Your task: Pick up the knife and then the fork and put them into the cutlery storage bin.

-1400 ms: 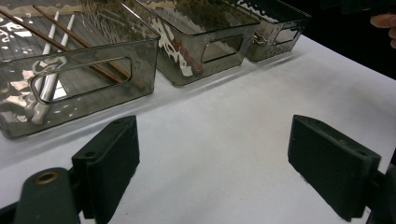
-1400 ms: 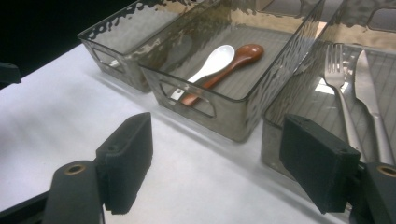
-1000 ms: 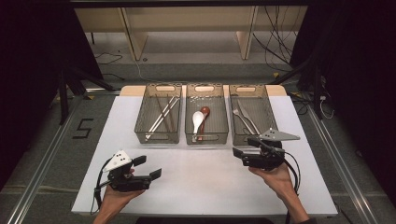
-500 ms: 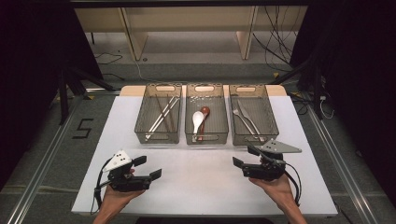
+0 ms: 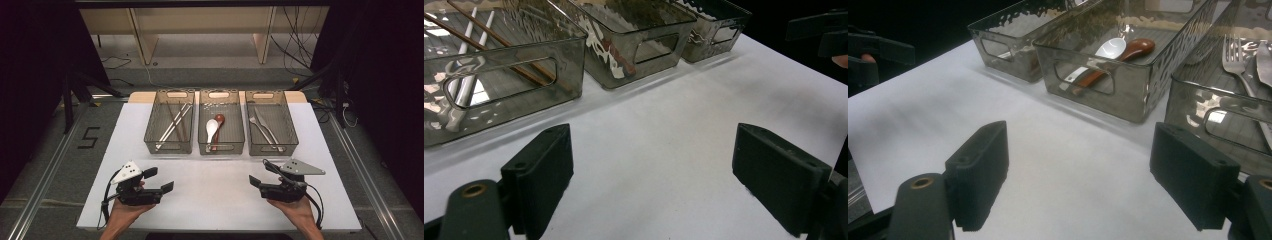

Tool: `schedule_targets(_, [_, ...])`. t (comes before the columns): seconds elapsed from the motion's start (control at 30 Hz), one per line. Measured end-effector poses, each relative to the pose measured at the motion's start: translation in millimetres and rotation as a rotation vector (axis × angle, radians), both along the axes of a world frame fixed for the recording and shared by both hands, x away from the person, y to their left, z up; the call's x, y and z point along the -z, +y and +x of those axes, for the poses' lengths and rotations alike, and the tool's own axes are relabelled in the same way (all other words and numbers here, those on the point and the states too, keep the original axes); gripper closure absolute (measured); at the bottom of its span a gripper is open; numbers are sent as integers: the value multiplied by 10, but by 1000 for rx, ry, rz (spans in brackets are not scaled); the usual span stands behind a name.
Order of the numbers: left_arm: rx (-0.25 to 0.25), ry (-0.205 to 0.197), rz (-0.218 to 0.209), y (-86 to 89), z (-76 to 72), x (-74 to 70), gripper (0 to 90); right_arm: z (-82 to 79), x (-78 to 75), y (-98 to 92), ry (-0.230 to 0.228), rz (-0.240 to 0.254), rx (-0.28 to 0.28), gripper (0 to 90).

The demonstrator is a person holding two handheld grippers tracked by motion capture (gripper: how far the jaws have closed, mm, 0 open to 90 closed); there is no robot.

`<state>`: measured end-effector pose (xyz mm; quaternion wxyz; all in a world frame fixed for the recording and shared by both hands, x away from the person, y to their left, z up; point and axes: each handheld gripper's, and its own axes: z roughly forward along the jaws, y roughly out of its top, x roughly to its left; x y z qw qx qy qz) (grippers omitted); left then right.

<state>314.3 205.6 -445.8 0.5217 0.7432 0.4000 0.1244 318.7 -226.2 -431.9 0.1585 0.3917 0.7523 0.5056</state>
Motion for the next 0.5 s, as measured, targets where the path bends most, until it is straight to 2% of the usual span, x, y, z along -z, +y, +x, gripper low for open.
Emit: schedule_targets(0.5, [8, 0, -1, 2, -5, 1, 162, -139, 77, -66, -14, 14, 7, 223])
